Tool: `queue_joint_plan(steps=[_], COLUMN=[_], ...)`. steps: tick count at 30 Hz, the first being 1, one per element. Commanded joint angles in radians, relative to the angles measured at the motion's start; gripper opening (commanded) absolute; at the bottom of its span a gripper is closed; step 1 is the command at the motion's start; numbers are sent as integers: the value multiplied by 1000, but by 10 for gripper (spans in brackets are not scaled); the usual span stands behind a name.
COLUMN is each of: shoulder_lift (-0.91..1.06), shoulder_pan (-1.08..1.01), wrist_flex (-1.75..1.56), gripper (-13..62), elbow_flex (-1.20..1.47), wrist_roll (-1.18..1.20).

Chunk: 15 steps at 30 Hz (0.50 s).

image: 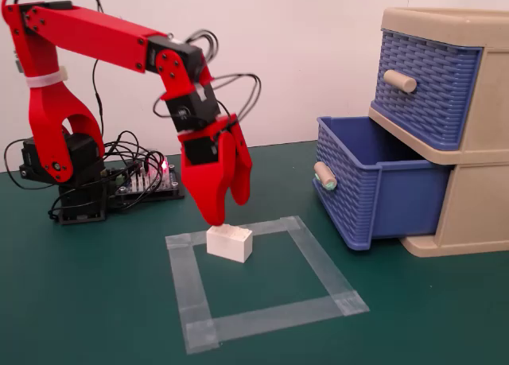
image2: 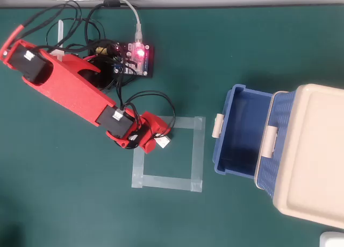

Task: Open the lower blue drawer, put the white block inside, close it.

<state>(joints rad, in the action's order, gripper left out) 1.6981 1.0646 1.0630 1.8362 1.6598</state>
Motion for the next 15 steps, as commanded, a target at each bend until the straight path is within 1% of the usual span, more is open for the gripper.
queue_joint_plan(steps=[1,8,10,11,13,15], shoulder_lift=[-20,-153,-164,-164,-160,-153], shoulder_pan=[3,3,2,0,-2,-5], wrist_flex=[-11,-14,-14,-14,-15,-14], gripper=[337,335,330,316,245,129], elbow_flex=[-15,-12,-11,-9,-6,-2], wrist_roll=[25,25,28,31,34,60])
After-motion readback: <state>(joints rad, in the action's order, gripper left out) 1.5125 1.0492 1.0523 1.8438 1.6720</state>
